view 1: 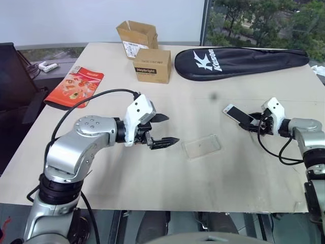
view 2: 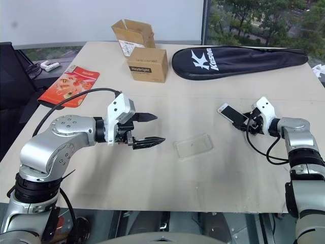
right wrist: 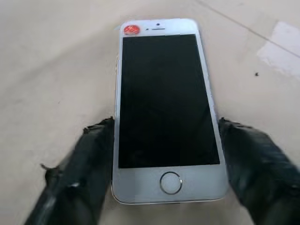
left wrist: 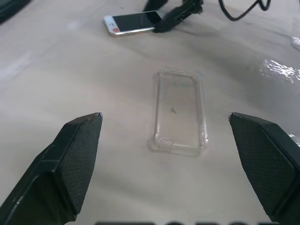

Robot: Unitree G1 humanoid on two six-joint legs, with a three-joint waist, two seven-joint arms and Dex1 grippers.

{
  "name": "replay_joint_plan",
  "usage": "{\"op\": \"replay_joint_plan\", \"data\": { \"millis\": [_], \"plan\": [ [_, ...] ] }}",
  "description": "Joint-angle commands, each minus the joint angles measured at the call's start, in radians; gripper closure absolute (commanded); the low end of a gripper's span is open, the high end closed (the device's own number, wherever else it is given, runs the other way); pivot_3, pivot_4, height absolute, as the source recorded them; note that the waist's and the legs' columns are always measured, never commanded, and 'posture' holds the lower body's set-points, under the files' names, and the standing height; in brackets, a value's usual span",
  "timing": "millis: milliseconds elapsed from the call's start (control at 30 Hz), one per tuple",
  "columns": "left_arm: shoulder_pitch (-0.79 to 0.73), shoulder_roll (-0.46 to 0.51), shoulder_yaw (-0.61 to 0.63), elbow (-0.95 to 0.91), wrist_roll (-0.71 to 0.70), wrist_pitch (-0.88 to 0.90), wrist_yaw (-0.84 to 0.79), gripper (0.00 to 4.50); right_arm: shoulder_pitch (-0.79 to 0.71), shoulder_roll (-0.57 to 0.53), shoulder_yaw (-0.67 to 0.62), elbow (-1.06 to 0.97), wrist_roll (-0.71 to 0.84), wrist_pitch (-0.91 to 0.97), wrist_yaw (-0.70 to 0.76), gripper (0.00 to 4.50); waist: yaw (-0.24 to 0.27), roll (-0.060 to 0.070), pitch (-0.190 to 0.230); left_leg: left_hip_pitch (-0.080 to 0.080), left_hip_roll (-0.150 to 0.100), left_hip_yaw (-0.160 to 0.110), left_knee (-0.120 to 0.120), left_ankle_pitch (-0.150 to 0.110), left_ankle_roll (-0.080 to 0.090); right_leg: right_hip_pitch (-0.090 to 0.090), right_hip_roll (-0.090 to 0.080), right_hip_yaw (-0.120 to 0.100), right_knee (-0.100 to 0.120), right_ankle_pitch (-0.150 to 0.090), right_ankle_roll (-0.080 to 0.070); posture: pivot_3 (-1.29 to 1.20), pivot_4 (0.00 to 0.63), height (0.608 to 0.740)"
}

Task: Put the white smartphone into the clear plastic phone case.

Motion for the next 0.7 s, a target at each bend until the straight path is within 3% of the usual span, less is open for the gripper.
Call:
{"op": "replay_joint_plan", "data": {
  "millis": [33,133,333,533,700],
  "plan": [
    [0.007,0.022,0.025,-0.027,-0.017,-0.016,0.025,0.00,0.048,0.022,0.062,0.021,-0.048,0.010,0.040,1.53,0.000,0.000,0.000,0.000,0.000,0.000,0.000,0.000,0.000,0.000,0.000,0.000,0.000,0.000,0.000,0.00,0.150,0.732],
    [0.025,0.029,0.015,-0.022,-0.015,-0.035,0.035,0.00,0.051,0.024,0.054,0.007,-0.048,-0.025,0.034,1.53,-0.001,-0.001,0.000,0.000,0.001,0.000,0.000,0.000,0.000,0.000,0.000,0.000,0.000,0.000,0.000,0.00,0.150,0.732],
    [0.015,0.036,-0.014,0.030,0.017,-0.095,0.049,0.00,0.085,0.024,0.022,-0.233,0.076,-0.024,0.194,1.53,-0.005,0.000,0.001,0.000,0.001,0.001,-0.001,0.000,0.000,-0.001,0.000,0.001,0.000,0.000,0.000,0.00,0.150,0.732],
    [-0.096,-0.034,-0.101,0.104,0.016,-0.107,0.051,0.00,0.132,-0.016,0.106,-0.578,0.118,0.015,0.341,1.53,0.001,0.005,0.006,-0.002,0.000,0.002,0.000,0.000,0.000,-0.003,0.000,0.002,0.001,0.000,0.000,0.00,0.150,0.732],
    [-0.129,-0.087,-0.207,0.177,0.077,-0.175,0.055,0.00,0.125,-0.052,0.191,-0.626,0.070,-0.113,0.427,1.53,0.005,0.004,0.006,-0.003,-0.002,0.002,0.000,0.000,0.000,-0.003,-0.001,0.001,-0.001,0.000,0.001,0.00,0.150,0.732]
  ]
}}
